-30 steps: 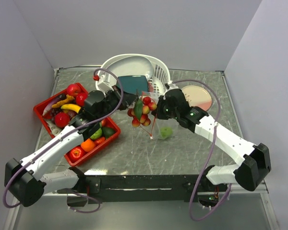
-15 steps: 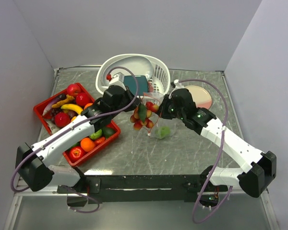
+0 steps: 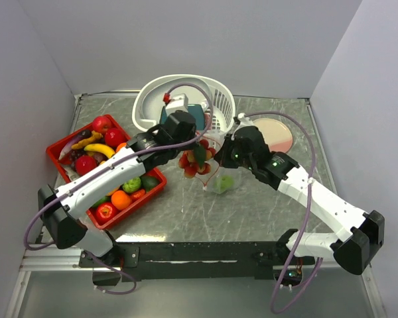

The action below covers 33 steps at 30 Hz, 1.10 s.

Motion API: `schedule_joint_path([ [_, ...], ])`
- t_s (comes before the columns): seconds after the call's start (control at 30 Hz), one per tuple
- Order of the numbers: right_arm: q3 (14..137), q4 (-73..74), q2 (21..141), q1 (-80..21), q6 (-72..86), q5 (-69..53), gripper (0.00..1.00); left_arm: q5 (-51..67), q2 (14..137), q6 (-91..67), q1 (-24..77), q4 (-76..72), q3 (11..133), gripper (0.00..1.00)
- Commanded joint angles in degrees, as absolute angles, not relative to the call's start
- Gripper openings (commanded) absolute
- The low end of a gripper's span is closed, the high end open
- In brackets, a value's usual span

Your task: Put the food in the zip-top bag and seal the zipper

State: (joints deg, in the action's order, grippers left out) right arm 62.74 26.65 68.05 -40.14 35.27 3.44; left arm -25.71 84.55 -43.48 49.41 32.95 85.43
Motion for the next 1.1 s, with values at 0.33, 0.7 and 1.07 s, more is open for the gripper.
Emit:
schedule_joint_path([
  [0.33,67.7,25.9,68.8,-41.3,35.6,0.2,0.0,-27.3,85.4,-43.2,55.5,30.0,88.6,0.01],
  [0.7,68.7,28.1,64.8,-41.1,36.0,-0.8,0.0,-39.0,92.8,-45.2,55.5,40.0,94.9,0.01],
  [1.07,70.4,28.0,66.9,-40.0,35.9,-0.8,0.0,-30.8,89.4,-44.9,55.4,34.5,93.3,0.01],
])
